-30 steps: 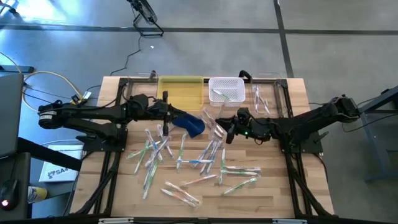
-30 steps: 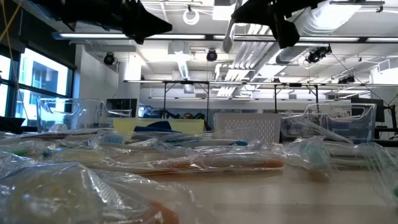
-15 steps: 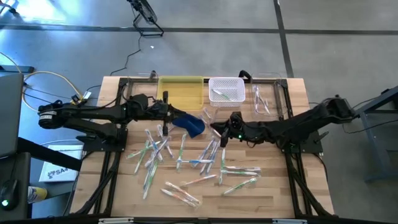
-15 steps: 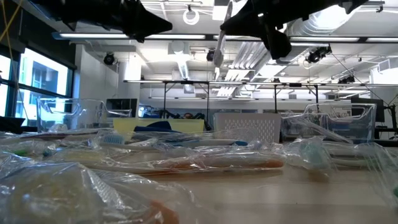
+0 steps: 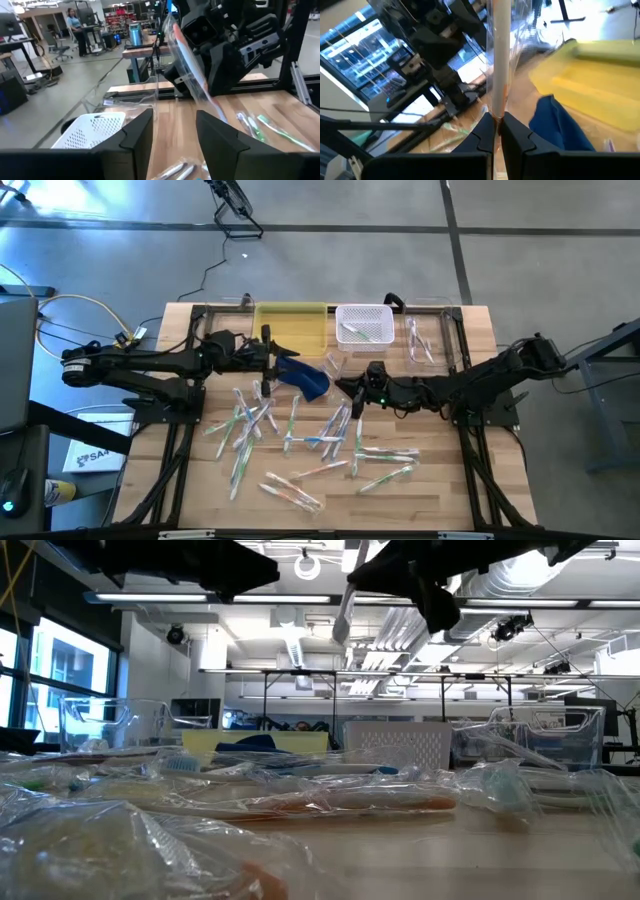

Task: Pick & Place Toothbrushes
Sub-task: Put the orange toothbrush into left transparent bin

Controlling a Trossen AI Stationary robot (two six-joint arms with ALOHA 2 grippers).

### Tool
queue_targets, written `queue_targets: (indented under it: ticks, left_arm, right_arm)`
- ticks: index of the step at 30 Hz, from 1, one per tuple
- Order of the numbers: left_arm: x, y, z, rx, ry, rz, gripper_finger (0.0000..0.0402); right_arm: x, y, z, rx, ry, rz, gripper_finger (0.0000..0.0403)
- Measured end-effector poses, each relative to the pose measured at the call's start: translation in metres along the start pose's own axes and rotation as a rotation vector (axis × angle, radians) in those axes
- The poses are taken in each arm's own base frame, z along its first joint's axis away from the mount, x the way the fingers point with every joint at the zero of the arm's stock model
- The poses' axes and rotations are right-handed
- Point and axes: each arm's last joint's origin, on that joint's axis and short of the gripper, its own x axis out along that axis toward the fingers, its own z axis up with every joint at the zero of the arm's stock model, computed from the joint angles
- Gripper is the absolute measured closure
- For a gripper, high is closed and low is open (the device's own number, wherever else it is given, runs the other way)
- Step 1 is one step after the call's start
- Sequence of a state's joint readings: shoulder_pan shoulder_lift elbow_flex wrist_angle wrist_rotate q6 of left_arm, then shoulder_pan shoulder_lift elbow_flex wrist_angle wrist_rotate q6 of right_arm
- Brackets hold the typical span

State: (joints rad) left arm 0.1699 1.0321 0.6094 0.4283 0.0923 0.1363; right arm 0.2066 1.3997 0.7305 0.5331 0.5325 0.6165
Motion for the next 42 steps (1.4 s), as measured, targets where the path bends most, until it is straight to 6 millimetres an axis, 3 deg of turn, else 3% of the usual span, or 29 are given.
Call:
queue_targets:
  ticks: [13,23,33,42]
  left_arm:
    - [0.013,-0.003,-0.003,-0.062,-0.071,-0.110,0.0254]
    - [0.021,-0.003,-0.005,-0.104,-0.122,-0.134,0.0254]
    - [0.024,-0.012,0.013,-0.065,-0.192,-0.159,0.0254]
    - [0.059,-0.008,0.031,-0.022,-0.085,-0.184,0.0254]
  right_arm:
    - [0.000,0.001,0.003,-0.017,-0.029,-0.022,0.0397]
    - [0.003,0.013,0.019,-0.134,-0.084,-0.034,0.0397]
    - [0.004,0.013,0.018,-0.140,-0.078,-0.035,0.0397]
    - [0.003,0.012,0.015,-0.161,-0.052,-0.045,0.0397]
